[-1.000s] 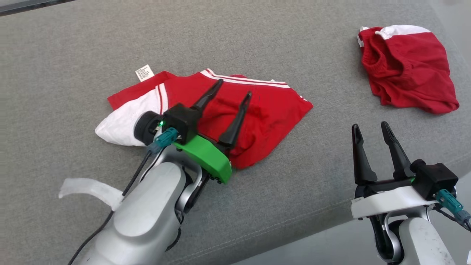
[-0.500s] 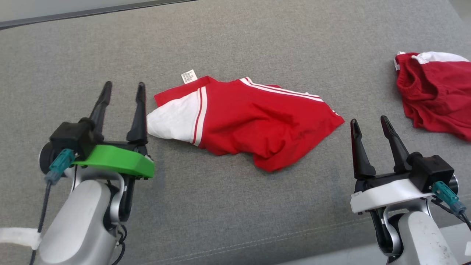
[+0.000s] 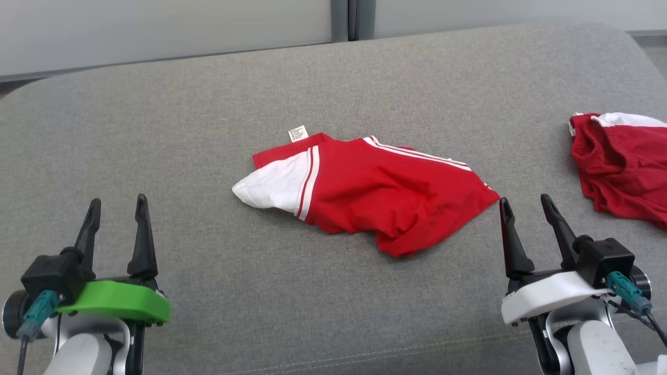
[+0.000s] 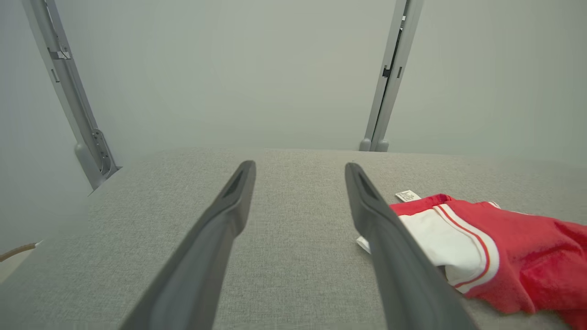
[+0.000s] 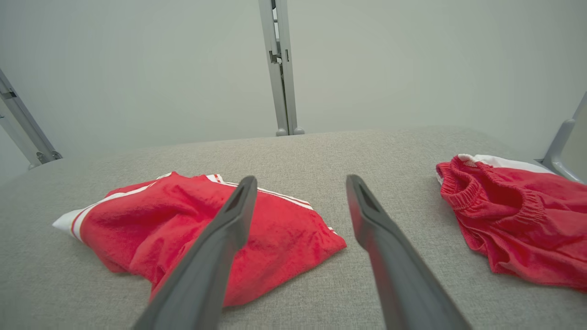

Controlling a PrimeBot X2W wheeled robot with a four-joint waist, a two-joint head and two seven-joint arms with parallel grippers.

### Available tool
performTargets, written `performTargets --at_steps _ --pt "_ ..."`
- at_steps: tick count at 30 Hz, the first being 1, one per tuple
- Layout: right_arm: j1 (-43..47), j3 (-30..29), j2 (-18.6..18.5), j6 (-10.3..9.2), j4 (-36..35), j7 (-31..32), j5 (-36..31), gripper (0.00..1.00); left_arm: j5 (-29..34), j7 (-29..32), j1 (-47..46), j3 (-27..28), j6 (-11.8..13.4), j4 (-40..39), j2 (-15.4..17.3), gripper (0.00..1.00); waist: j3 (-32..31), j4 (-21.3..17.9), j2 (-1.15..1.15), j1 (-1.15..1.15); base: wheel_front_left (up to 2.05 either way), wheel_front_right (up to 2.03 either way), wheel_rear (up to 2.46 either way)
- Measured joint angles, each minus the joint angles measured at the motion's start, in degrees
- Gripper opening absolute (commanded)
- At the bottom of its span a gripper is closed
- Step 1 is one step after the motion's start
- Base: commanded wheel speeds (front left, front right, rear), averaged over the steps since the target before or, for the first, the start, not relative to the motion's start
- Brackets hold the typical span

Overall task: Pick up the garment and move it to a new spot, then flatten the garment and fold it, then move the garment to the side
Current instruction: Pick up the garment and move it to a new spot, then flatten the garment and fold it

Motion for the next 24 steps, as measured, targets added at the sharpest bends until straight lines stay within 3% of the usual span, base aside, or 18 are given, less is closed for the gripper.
performTargets --at_steps 12,24 --pt "5.2 0.01 -0.01 0.0 -1.99 2.8 -0.38 1.0 -0.03 2.89 9.68 -0.83 3.52 -7.26 1.52 1.0 -6.18 1.26 0.0 0.0 0.0 0.0 0.0" --pt "6.61 -0.35 -0.03 -0.01 -4.41 4.08 -0.62 1.0 -0.14 4.26 9.96 -1.98 4.08 -8.12 1.55 1.0 -5.98 2.69 0.0 0.0 0.0 0.0 0.0"
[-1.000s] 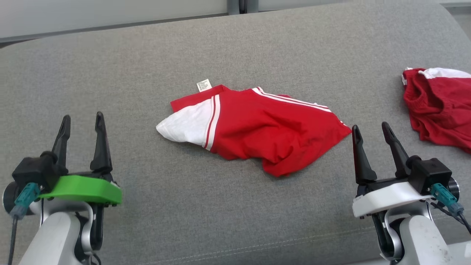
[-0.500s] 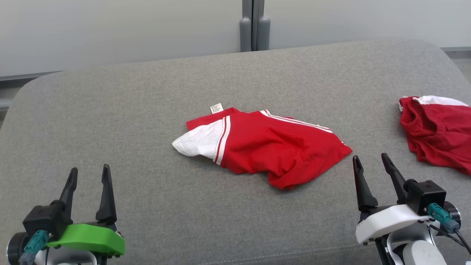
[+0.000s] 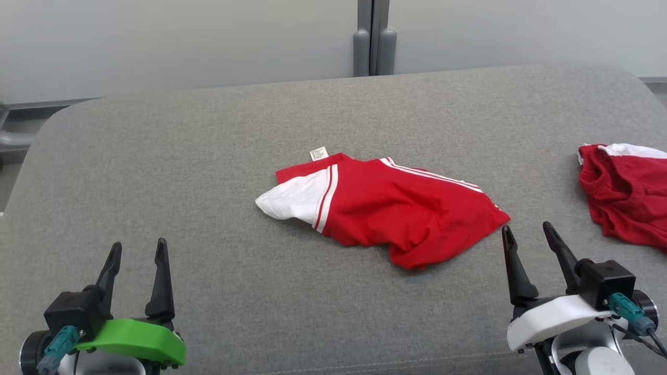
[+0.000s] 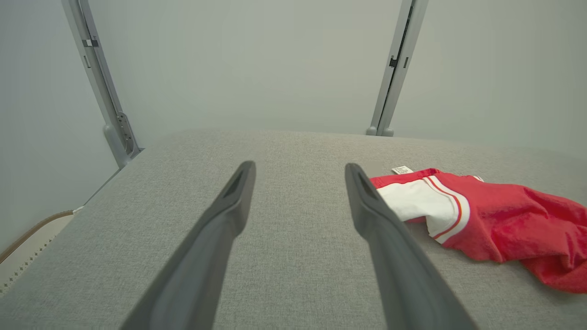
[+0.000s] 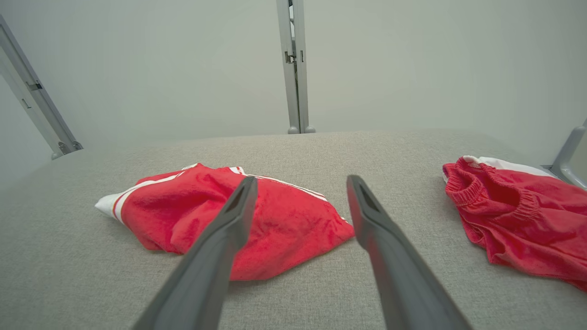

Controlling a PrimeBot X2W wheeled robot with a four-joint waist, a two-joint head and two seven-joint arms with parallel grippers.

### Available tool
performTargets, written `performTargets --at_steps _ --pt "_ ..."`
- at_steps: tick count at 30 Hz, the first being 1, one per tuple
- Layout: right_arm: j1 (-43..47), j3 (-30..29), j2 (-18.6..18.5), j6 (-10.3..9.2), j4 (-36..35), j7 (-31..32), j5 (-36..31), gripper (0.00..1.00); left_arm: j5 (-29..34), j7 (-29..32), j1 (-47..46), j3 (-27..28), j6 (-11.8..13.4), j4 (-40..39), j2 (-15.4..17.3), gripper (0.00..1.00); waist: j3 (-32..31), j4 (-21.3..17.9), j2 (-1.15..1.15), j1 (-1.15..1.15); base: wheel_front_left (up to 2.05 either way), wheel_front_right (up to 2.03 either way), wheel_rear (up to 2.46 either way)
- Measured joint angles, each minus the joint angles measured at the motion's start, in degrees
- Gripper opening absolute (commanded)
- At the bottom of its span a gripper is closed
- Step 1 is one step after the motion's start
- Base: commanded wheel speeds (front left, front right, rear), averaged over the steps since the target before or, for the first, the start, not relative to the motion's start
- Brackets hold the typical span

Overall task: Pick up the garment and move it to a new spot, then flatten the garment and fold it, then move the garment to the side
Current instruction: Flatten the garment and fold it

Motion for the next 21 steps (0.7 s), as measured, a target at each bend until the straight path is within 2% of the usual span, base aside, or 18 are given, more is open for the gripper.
performTargets --at_steps 6,11,21 --pt "-3.11 3.54 -2.47 0.0 0.57 1.48 -0.33 1.0 0.07 0.13 -2.06 -0.98 -0.35 0.48 -0.9 1.0 1.15 2.08 0.0 0.0 0.0 0.0 0.0" --pt "-10.01 11.48 -7.14 0.01 4.75 4.33 0.74 1.0 0.08 0.11 -4.48 -1.9 -1.14 1.21 -1.96 1.0 3.12 3.98 0.0 0.0 0.0 0.0 0.0" --pt "-25.98 26.48 -15.36 0.01 15.7 8.08 4.2 1.0 0.08 -1.66 -10.53 -4.75 -4.56 5.41 -6.2 1.0 8.1 9.39 0.0 0.0 0.0 0.0 0.0"
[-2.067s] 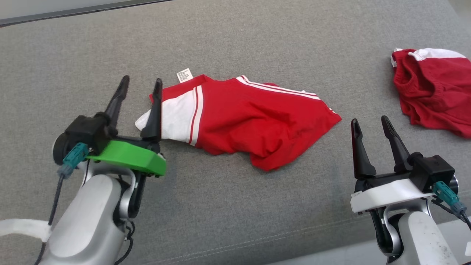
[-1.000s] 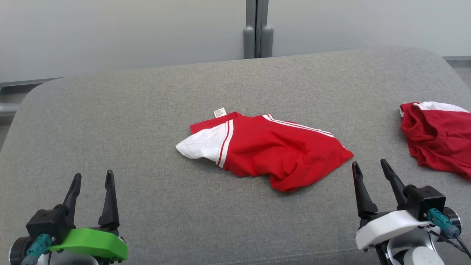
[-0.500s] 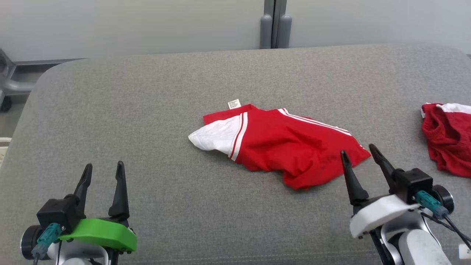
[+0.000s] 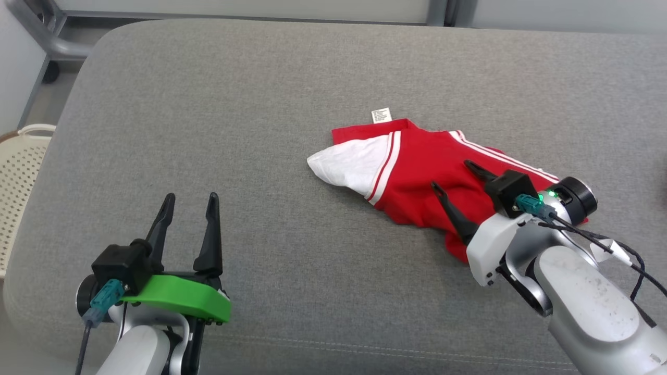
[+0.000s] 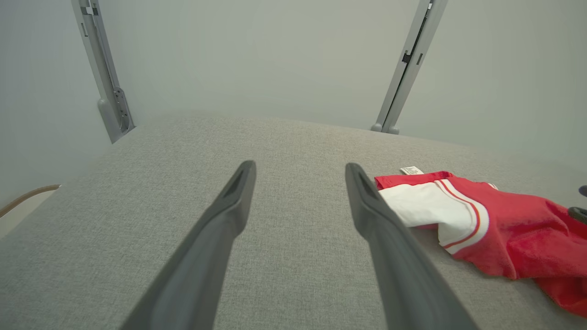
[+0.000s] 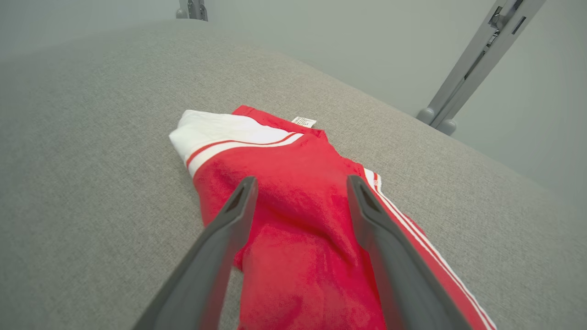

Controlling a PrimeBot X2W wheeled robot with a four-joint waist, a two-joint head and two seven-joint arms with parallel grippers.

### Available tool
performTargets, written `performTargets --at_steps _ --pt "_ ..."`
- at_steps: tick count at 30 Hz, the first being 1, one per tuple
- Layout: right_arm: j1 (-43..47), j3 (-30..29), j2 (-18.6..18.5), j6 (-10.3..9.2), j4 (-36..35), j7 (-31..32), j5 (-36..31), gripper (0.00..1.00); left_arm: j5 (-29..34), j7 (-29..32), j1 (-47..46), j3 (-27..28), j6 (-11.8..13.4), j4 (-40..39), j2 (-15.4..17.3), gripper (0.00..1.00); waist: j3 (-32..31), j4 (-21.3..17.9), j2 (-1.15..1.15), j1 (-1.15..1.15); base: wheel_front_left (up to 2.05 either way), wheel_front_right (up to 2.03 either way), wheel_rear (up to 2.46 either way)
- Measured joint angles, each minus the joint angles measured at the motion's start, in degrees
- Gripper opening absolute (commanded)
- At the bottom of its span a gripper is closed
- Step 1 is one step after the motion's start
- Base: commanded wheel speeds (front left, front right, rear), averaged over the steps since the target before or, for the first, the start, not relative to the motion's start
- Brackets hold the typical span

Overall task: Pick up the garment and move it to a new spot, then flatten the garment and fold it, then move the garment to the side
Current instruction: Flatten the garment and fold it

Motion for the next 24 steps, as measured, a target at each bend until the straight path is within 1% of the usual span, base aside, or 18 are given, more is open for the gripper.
performTargets --at_steps 4,7,8,9,10,11,15,18,21,24 --pt "-4.93 4.1 -2.67 0.0 4.25 0.9 0.93 1.0 -0.02 -0.83 -1.9 -0.69 -1.23 1.98 -1.71 1.0 1.97 2.33 0.0 0.0 0.0 0.0 0.0" --pt "-8.14 7.28 -3.36 0.0 7.25 1.92 1.69 1.0 -0.02 -1.42 -2.68 -1.08 -2.04 3.21 -2.61 1.0 3.34 3.89 0.0 0.0 0.0 0.0 0.0" --pt "-9.72 8.76 -3.67 0.01 9.2 2.45 2.41 1.0 -0.01 -1.75 -3.06 -1.21 -2.48 4.1 -3.18 1.0 4.14 4.77 0.0 0.0 0.0 0.0 0.0" --pt "-10.24 9.35 -3.89 0.01 9.93 2.69 2.85 0.71 -0.01 -1.83 -3.16 -1.22 -2.54 4.48 -3.43 1.0 4.48 5.15 0.0 0.0 0.0 0.0 0.0" --pt "-10.73 9.77 -4.0 0.0 10.47 2.66 3.3 0.44 0.0 -2.02 -3.26 -1.22 -2.61 4.76 -3.59 1.0 4.82 5.47 0.0 0.0 0.0 0.0 0.0" --pt "-11.16 10.09 -4.06 0.01 10.78 2.59 3.67 0.0 0.01 -2.09 -3.41 -1.15 -2.81 4.92 -3.66 1.0 5.14 5.7 0.0 0.0 0.0 0.0 0.0" --pt "-11.96 10.54 -4.06 0.0 11.13 1.44 5.33 0.0 0.16 -2.32 -3.7 -0.54 -2.92 5.52 -3.74 1.0 5.82 5.91 0.0 0.0 0.0 0.0 0.0" --pt "-11.95 10.37 -4.14 0.01 10.94 0.0 6.34 0.0 0.59 -2.59 -3.74 -0.13 -2.92 5.93 -3.85 1.0 5.92 5.24 0.0 0.0 0.0 0.0 0.0" --pt "-11.8 8.6 -4.1 0.01 9.62 -2.5 6.93 0.0 1.05 -2.74 -3.92 -0.01 -2.99 6.06 -3.88 1.0 5.77 4.18 0.0 0.0 0.0 0.0 0.0" --pt "-10.74 5.06 -3.54 0.01 7.08 -5.02 7.27 0.0 1.32 -2.76 -3.97 0.19 -2.97 6.08 -3.79 1.0 5.52 3.05 0.0 0.0 0.0 0.0 0.0"
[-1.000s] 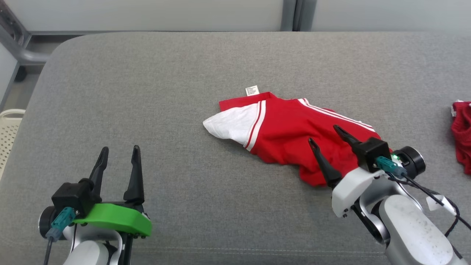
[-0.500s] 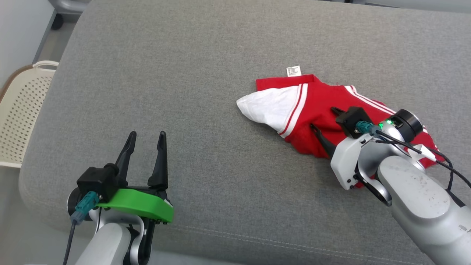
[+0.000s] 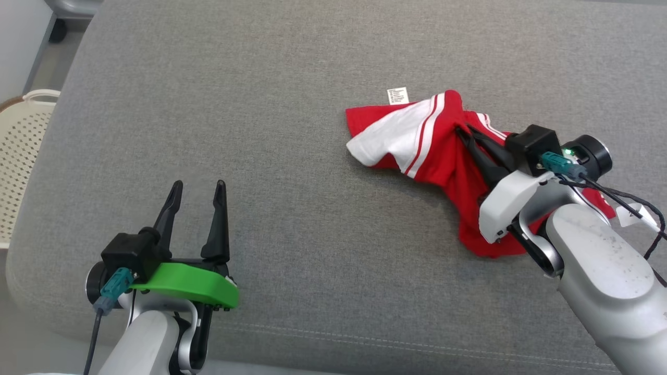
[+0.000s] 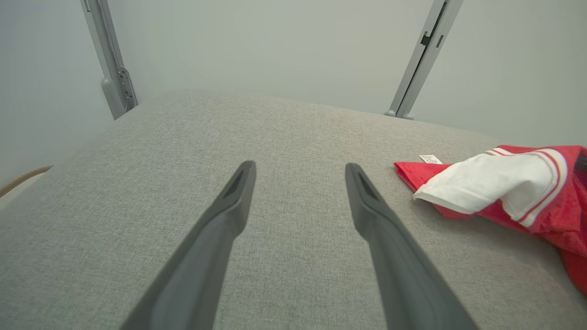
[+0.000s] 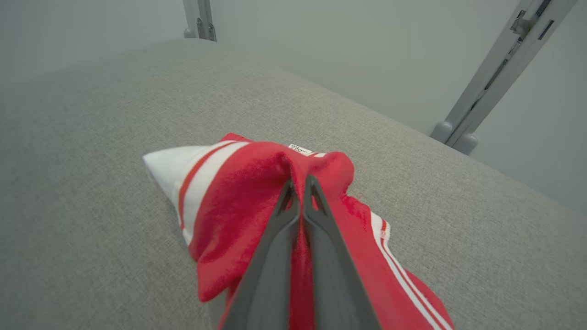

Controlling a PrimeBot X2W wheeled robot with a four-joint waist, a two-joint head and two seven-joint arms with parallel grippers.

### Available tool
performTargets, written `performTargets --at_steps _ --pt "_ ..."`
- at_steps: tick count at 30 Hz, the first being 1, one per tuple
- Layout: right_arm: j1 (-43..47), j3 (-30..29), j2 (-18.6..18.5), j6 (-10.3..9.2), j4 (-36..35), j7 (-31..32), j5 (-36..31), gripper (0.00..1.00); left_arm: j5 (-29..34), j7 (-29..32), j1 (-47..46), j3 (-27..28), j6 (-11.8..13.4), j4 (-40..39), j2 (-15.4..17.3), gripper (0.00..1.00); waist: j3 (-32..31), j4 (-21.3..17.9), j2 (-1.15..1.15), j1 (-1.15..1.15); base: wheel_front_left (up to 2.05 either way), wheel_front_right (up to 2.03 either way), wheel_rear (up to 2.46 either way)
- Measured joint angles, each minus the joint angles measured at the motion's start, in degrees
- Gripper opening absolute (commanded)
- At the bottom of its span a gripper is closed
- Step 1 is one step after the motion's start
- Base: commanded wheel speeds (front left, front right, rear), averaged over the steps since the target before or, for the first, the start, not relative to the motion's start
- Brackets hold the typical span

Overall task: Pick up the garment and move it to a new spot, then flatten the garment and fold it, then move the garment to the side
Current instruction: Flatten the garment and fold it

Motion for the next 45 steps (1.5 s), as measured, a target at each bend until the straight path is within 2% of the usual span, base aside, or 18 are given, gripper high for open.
performTargets --at_steps 6,13,19,23,24,26,31,37,45 --pt "5.54 -9.81 2.92 0.0 -8.22 -3.97 -1.02 0.0 0.25 0.0 0.1 0.27 0.24 -0.33 0.73 1.0 -0.66 -2.68 0.0 0.0 0.0 0.0 0.0" --pt "17.53 -26.41 8.82 -0.01 -16.49 -4.15 -3.18 0.0 0.34 0.99 0.24 -0.1 0.49 -1.43 1.67 1.0 -1.32 -5.67 0.0 0.0 0.0 0.0 0.0" --pt "26.37 -36.42 14.5 -0.01 -16.71 -3.61 -5.03 0.0 0.44 1.91 0.23 -0.68 0.49 -1.89 1.92 1.0 -1.46 -7.17 0.0 0.0 0.0 0.0 0.0" --pt "28.86 -37.72 16.86 -0.02 -14.14 -3.38 -4.23 0.0 0.44 2.54 0.37 -0.74 0.88 -2.22 2.37 1.0 -1.52 -8.06 0.0 0.0 0.0 0.0 0.0" --pt "29.11 -37.56 17.25 -0.02 -13.26 -3.21 -3.98 0.11 0.44 2.64 0.41 -0.82 0.97 -2.36 2.48 1.0 -1.54 -8.31 0.0 0.0 0.0 0.0 0.0" --pt "29.51 -37.54 17.83 0.0 -11.74 -3.46 -3.12 1.0 0.44 3.04 0.61 -1.01 0.98 -2.55 2.71 1.0 -1.64 -8.74 0.0 0.0 0.0 0.0 0.0" --pt "30.38 -37.58 18.55 -0.01 -11.05 -6.21 -2.56 1.0 0.43 3.14 1.24 -0.77 1.53 -3.22 3.55 1.0 -2.54 -9.36 0.0 0.0 0.0 0.0 0.0" --pt "31.14 -37.4 18.73 -0.01 -15.24 -8.87 -3.8 1.0 0.52 2.44 3.0 0.89 3.1 -4.82 4.61 1.0 -4.6 -10.06 0.0 0.0 0.0 0.0 0.0" --pt "32.05 -35.95 18.81 -0.01 -20.34 -7.78 -8.25 1.0 0.78 1.74 5.82 2.69 5.31 -7.06 6.37 1.0 -7.94 -10.55 0.0 0.0 0.0 0.0 0.0"
